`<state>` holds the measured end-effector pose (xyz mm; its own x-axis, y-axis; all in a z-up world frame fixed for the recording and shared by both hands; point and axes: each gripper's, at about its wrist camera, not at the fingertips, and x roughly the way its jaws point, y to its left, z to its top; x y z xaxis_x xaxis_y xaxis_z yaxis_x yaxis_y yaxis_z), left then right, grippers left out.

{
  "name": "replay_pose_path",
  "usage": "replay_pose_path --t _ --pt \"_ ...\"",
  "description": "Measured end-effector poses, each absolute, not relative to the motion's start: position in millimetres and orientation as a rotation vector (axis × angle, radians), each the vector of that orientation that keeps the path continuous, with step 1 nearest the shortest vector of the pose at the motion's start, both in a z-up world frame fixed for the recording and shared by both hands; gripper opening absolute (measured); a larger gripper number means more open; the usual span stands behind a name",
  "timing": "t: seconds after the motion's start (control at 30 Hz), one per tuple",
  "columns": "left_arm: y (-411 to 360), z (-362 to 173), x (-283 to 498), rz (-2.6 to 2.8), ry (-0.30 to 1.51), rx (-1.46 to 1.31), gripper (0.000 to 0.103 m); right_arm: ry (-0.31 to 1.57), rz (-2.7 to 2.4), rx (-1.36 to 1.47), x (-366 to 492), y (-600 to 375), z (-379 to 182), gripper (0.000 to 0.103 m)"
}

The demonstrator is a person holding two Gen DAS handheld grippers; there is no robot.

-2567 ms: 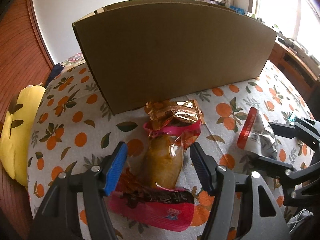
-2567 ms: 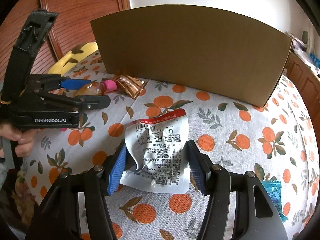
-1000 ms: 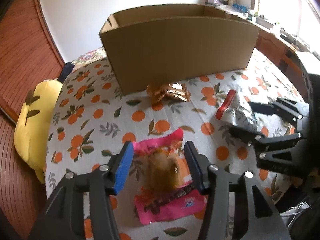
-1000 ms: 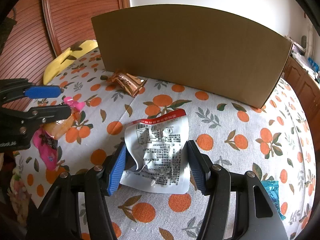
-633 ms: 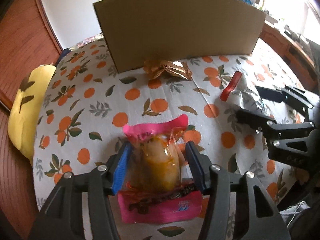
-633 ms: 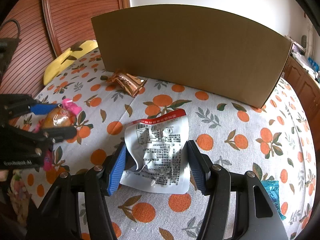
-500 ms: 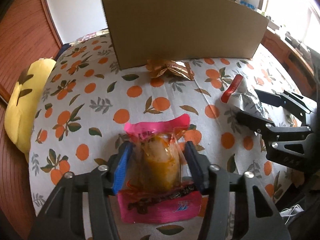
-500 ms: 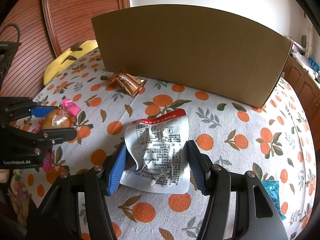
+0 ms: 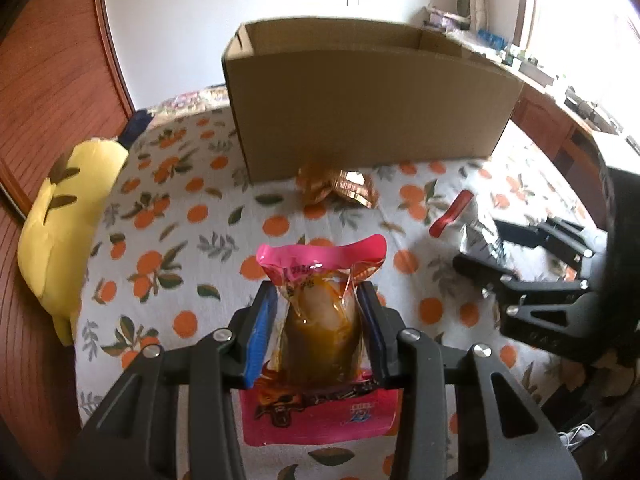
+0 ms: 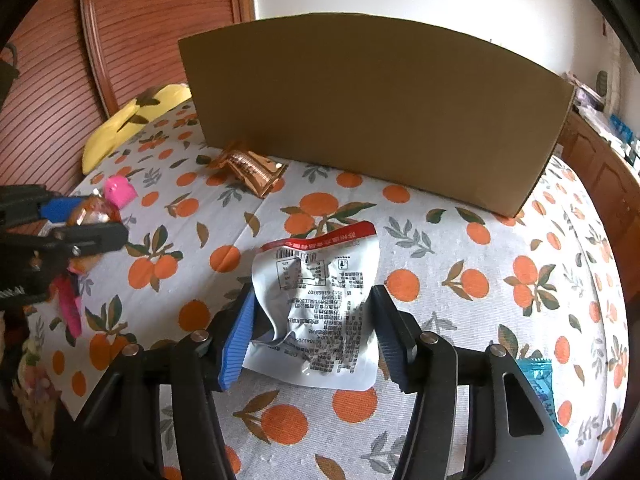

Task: Organize snacks
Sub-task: 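Grasp the pink-wrapped bread bag with the left gripper while the right gripper holds the foil pouch, then carry the bread bag and foil pouch over the box with both grippers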

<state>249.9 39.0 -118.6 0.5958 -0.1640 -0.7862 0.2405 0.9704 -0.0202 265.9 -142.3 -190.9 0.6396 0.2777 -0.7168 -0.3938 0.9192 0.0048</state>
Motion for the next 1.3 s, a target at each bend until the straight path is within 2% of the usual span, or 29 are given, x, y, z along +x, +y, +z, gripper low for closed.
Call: replay_pose_path --t 0.43,1.0,1.3 --pt "21.1 -76.6 257.9 -0.279 0.790 0.097 0.040 0.743 0.367 -0.134 263.5 -150.2 -178.3 0.057" --pt "8.6 -20.1 342.3 -0.307 0.652 0.096 0.040 0.530 0.402 -0.105 312.2 -177.3 -60.7 0.058" --pt "7.5 -10.0 403.9 -0.285 0.614 0.079 0.040 0.502 0.436 -0.120 372.1 -174.2 -49.9 0.058"
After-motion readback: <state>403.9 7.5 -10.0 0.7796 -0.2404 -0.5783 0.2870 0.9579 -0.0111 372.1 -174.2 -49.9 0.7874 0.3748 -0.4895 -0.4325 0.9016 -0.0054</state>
